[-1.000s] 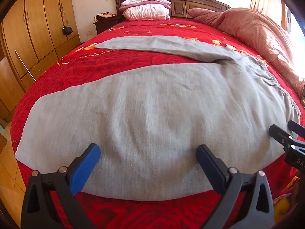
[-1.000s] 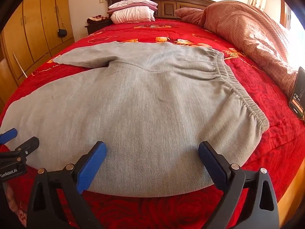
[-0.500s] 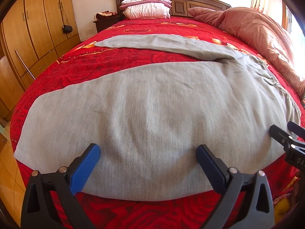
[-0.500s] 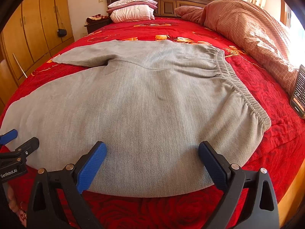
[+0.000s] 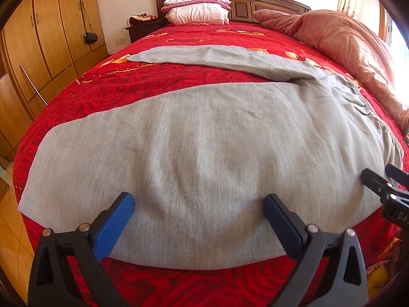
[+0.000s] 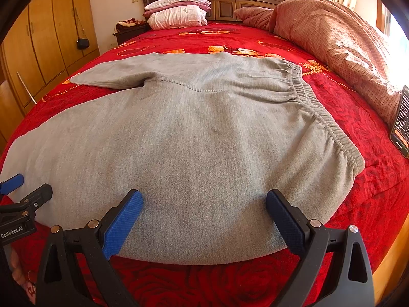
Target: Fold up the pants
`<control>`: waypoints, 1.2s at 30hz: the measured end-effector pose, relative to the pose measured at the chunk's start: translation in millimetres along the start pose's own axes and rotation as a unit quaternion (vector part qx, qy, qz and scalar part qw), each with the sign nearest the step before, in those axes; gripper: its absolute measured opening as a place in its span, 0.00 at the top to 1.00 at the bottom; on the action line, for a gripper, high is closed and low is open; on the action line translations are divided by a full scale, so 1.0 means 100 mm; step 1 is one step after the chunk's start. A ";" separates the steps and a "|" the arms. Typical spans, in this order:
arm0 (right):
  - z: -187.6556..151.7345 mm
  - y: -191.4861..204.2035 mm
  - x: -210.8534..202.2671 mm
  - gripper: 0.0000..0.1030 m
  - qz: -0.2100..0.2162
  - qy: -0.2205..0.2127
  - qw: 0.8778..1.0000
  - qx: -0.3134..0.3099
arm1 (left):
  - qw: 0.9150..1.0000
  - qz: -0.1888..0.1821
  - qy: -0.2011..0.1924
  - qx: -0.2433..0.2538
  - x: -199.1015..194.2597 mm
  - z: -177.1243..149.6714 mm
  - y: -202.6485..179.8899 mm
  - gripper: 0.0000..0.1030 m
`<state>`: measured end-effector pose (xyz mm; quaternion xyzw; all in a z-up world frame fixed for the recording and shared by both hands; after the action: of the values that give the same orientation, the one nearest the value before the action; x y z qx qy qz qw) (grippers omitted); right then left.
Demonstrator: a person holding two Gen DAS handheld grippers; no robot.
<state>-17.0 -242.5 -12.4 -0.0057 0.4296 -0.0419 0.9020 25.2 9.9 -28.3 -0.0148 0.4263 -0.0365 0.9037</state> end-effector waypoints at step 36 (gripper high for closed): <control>0.00 0.00 0.01 0.03 0.002 0.001 1.000 0.001 | 1.000 -0.001 0.002 -0.001 0.01 0.01 0.01 0.00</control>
<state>-16.1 -242.9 -13.5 -0.0037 0.4304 -0.0411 0.9017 26.4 11.3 -28.6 -0.0163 0.4282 -0.0365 0.9028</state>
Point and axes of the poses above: each gripper's, at about its wrist camera, not at the fingertips, and x roughly the way its jaws point, y to its left, z to its top, the point moved 2 cm from there along x, roughly the way its jaws point, and after that the axes turned 9 degrees about -x, right-handed, at the moved point
